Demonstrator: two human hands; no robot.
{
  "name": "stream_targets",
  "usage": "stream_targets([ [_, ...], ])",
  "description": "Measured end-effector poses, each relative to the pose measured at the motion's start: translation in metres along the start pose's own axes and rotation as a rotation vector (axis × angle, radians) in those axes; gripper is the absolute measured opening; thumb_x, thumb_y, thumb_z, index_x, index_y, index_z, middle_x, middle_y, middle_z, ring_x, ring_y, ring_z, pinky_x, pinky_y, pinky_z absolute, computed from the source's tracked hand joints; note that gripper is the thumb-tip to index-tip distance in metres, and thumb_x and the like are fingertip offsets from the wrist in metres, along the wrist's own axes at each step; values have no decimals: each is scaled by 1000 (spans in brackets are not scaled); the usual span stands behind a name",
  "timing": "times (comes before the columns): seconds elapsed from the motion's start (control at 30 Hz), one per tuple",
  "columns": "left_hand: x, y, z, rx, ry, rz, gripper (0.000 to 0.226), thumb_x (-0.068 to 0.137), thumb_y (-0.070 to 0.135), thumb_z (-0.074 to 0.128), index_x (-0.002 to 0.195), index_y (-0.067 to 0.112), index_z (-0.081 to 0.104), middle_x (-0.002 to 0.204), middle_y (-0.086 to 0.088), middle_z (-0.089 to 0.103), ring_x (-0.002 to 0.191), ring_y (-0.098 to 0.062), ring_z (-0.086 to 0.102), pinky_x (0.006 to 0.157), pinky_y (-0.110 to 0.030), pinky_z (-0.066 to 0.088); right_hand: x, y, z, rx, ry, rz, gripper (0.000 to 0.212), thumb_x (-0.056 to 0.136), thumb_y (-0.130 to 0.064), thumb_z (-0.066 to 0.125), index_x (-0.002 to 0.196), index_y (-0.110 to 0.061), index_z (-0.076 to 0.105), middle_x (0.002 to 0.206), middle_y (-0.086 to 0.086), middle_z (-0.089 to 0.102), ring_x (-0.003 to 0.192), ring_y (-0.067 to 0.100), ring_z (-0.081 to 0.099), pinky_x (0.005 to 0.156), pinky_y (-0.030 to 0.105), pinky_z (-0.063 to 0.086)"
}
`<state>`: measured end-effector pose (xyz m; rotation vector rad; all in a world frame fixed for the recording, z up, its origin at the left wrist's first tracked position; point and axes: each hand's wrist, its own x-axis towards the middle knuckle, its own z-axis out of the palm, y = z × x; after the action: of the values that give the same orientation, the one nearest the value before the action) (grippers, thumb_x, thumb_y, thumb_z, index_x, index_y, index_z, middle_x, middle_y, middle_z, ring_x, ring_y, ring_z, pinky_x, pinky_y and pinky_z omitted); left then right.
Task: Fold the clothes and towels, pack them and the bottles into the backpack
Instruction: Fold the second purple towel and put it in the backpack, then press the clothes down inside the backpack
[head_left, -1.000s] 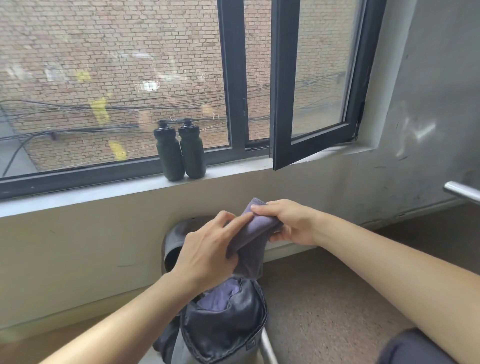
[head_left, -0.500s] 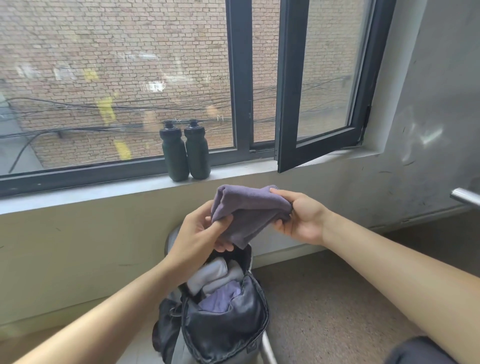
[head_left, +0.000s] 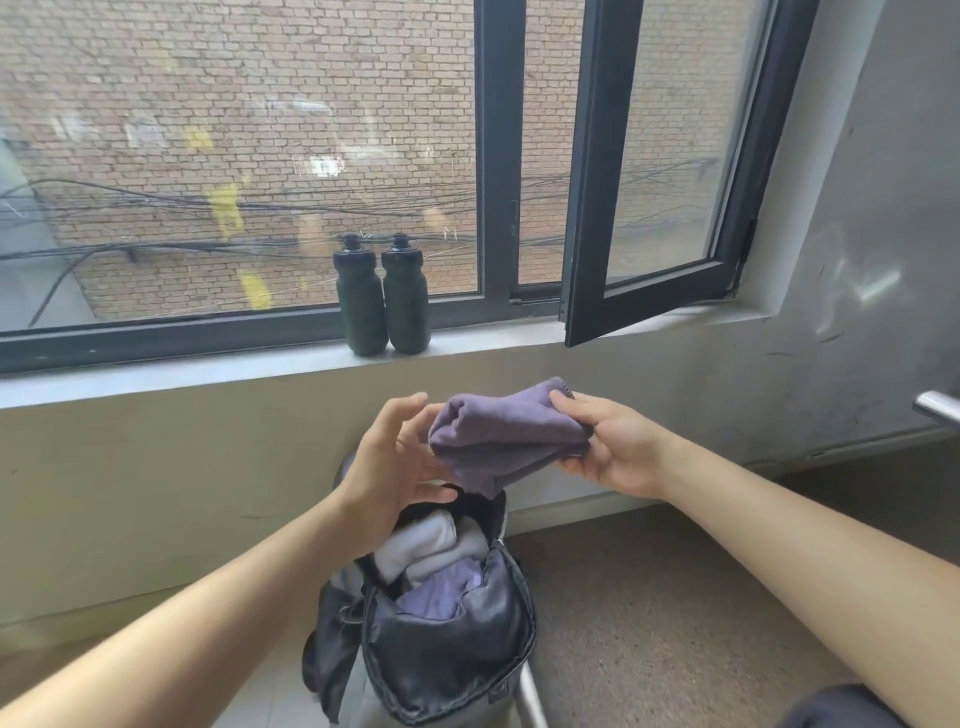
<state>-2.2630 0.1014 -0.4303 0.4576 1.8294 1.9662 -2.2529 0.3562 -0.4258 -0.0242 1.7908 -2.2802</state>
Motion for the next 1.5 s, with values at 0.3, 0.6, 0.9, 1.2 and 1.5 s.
stream_targets([
  [0.3,-3,-13,1,219,-196,-123,57,85,51,72,128,14,70,126,-11,73,123,-32,66,116,-51,42,3,16,20,-257,-76,-145,35,88,-33,66,117,-13,64,102,7,65,87,25,59,67,37,51],
  [0.6,1,-18,-16,584,-12,173,69,82,32,87,142,26,53,121,11,69,108,-5,68,99,-27,55,23,40,27,-341,95,-64,21,102,-27,59,113,-11,64,108,10,71,93,22,70,70,39,59],
  [0.9,19,-64,-72,1518,-115,61,34,95,28,54,118,51,45,110,8,49,89,-25,57,74,-37,38,51,92,6,-926,52,196,35,98,-35,63,127,-18,55,121,2,62,78,17,63,66,28,54],
  [1.2,78,-168,-102,1612,-113,110,26,102,28,49,122,44,58,127,3,46,89,-24,58,65,-35,40,95,183,-24,-1094,46,343,47,93,-33,68,132,-12,51,110,1,58,99,21,58,85,33,48],
  [1.5,120,-299,-101,1602,-108,127,49,86,20,45,125,35,70,141,-2,60,127,-29,58,101,-45,45,101,301,-59,-673,161,466,55,84,-50,73,128,-25,52,123,-12,66,114,12,63,102,41,52],
])
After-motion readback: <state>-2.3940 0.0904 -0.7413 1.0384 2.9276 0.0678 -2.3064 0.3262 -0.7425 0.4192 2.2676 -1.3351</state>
